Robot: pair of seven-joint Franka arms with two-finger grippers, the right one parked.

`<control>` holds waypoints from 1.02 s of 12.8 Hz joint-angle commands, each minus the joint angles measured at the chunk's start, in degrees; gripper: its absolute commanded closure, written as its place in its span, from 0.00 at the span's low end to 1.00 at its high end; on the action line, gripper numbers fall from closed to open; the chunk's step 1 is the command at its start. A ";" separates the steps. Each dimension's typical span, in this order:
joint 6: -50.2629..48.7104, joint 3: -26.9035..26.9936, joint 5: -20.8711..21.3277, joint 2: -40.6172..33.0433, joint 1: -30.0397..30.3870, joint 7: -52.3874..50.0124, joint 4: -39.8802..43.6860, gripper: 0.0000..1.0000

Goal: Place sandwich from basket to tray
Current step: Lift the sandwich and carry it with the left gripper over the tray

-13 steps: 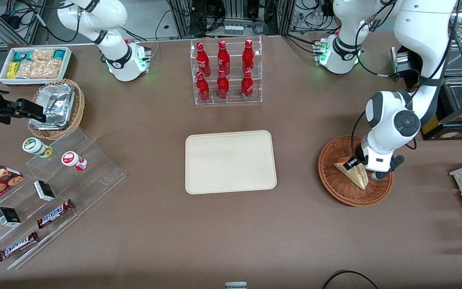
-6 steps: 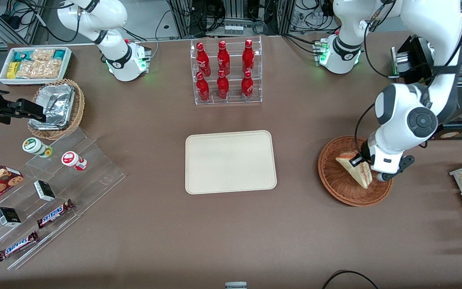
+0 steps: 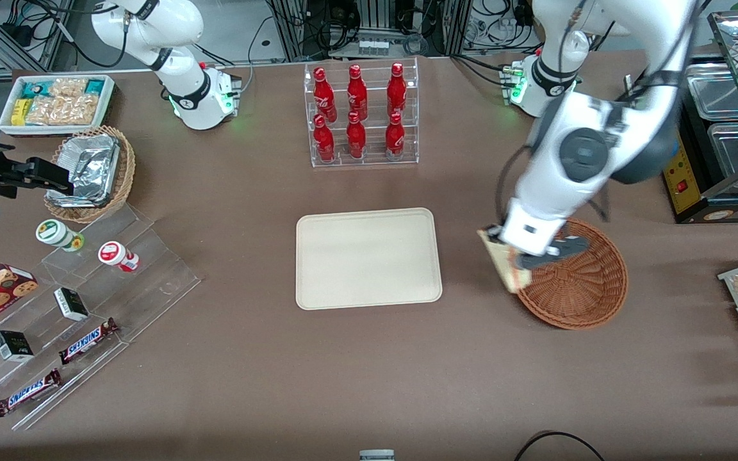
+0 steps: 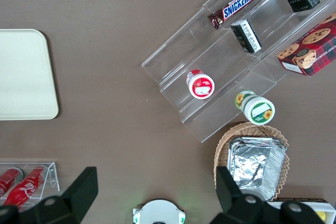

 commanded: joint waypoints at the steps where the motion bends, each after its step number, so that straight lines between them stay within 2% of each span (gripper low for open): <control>1: -0.67 0.67 -0.86 7.85 -6.53 -0.52 8.33 1.00; 2: -0.58 0.33 -2.87 11.62 -8.29 -0.69 11.84 1.00; 4: -0.67 0.06 -3.42 18.66 -12.77 -1.04 19.14 1.00; 13: 7.68 0.15 -2.63 25.46 -21.84 -1.66 18.64 1.00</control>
